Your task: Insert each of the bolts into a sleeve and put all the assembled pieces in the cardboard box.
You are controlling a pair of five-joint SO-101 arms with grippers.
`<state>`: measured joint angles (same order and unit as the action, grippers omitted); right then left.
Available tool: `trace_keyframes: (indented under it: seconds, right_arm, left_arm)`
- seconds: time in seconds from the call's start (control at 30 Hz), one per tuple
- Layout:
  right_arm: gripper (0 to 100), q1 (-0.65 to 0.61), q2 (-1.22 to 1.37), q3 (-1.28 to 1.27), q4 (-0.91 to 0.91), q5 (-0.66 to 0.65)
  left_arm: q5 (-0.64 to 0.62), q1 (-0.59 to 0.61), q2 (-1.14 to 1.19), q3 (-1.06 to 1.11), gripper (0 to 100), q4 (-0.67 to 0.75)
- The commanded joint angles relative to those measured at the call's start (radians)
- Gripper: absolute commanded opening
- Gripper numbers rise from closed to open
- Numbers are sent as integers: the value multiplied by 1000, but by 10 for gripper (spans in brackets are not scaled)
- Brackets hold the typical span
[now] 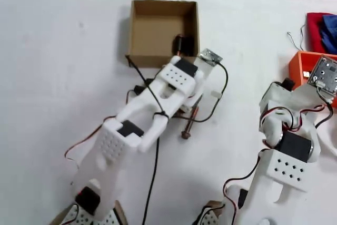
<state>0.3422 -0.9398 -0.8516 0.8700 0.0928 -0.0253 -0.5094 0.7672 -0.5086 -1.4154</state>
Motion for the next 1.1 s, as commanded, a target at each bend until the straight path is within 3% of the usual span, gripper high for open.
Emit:
trace_keyframes:
  seconds: [0.0,0.3,0.6,0.73,0.9,1.0,1.07]
  right_arm:
    - [20,5,-30,9,-18,5]
    - [20,5,-30,9,-18,8]
    - [20,5,-31,9,-18,8]
    - [20,5,-35,9,-18,8]
    - [20,5,-38,9,-16,8]
    - [20,5,-38,9,-16,8]
    - [20,5,-36,9,-16,9]
  left_arm:
    - [6,11,-8,-39,26,-32]
    - [31,12,-94,-274,26,-361]
    - [373,189,-351,-271,26,-374]
    - [531,282,-555,-81,26,-374]
    - [896,434,-775,403,26,-364]
    - [1125,578,-809,642,28,-267]
    - [1188,672,-802,730,29,-170]
